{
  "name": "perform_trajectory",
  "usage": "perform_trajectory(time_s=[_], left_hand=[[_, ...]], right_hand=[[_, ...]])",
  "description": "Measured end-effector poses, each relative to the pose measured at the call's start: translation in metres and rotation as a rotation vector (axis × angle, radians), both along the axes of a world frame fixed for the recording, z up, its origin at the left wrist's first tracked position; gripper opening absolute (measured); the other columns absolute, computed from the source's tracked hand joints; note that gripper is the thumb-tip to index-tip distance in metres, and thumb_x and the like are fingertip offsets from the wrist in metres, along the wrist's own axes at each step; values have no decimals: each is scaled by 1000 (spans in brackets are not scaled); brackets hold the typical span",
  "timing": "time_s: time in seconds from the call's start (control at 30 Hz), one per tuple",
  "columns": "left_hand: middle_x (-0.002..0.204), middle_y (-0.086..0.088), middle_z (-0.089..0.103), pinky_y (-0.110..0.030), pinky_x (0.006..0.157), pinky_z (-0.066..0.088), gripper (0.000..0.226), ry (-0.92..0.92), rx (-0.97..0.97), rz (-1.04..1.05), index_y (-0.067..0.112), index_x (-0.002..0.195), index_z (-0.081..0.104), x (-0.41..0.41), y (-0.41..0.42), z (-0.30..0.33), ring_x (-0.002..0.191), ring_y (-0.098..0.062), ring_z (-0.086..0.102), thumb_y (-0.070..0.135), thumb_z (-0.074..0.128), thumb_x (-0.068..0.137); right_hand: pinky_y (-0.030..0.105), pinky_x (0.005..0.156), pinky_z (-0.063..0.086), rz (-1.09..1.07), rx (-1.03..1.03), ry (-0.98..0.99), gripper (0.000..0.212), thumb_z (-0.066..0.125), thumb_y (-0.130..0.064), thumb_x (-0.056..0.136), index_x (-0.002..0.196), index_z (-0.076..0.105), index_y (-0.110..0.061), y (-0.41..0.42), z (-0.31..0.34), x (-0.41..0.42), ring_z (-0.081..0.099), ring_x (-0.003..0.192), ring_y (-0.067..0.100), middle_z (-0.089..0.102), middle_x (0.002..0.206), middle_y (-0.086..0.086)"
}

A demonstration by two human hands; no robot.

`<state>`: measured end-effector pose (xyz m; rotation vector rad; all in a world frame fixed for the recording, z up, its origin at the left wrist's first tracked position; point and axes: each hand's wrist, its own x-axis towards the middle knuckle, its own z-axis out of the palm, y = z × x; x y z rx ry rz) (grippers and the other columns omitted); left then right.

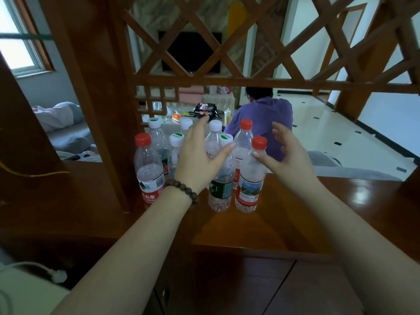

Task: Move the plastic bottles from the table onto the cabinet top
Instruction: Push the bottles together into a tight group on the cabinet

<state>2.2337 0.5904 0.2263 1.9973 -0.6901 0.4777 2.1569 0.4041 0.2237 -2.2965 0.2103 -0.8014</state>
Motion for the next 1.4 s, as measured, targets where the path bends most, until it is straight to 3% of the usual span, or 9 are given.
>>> perform_trajectory(time_s=[0.13,0.23,0.4,0.63,0.77,0.97,1.27,1.4], left_hand=[[128,-2,51,-18,95,33,54,-242,135,43,15,132,48,18,34,49,115,-11,47,38,65,87],[117,1,55,-22,92,40,44,-306,302,-18,16,124,56,42,66,76,100,-8,50,34,67,85],[116,0,57,-33,90,47,37,-273,693,47,19,118,60,80,108,102,105,-17,55,35,66,85],[123,-6,58,-35,92,47,49,-113,1076,66,15,125,56,135,102,94,110,-22,54,36,70,83],[129,-5,55,-25,89,40,54,8,1057,43,18,131,53,157,93,81,117,-21,52,32,72,82],[126,-5,57,-24,83,40,36,56,973,67,16,116,64,166,88,73,113,-20,53,24,73,82],[124,-8,57,-24,79,39,39,3,966,160,11,117,60,162,92,81,112,-23,54,16,74,81],[119,-9,59,-30,82,47,44,36,987,172,9,117,56,159,93,77,106,-23,56,16,76,79]], right_hand=[[20,94,32,95,-224,-38,64,66,-42,83,139,42,-22,19,53,12,42,128,11,47,141,-3],[18,93,32,217,-330,-7,55,65,-40,85,134,49,-23,34,76,30,46,125,12,52,136,-2],[21,92,39,390,-498,130,47,65,-34,87,130,55,-19,54,95,76,52,119,15,56,131,0],[28,89,39,468,-727,448,53,65,-36,86,135,46,-27,80,94,162,50,121,19,50,138,2],[27,83,37,501,-799,584,56,66,-34,86,137,45,-24,86,86,191,52,116,23,51,136,6],[26,80,35,542,-777,578,47,66,-29,86,130,53,-20,84,82,201,49,100,15,55,129,6],[39,93,46,595,-786,540,45,69,-30,84,127,55,-24,98,80,212,54,111,23,56,126,4],[36,90,44,599,-809,513,45,68,-32,84,126,55,-22,106,79,217,53,110,23,57,125,5]])
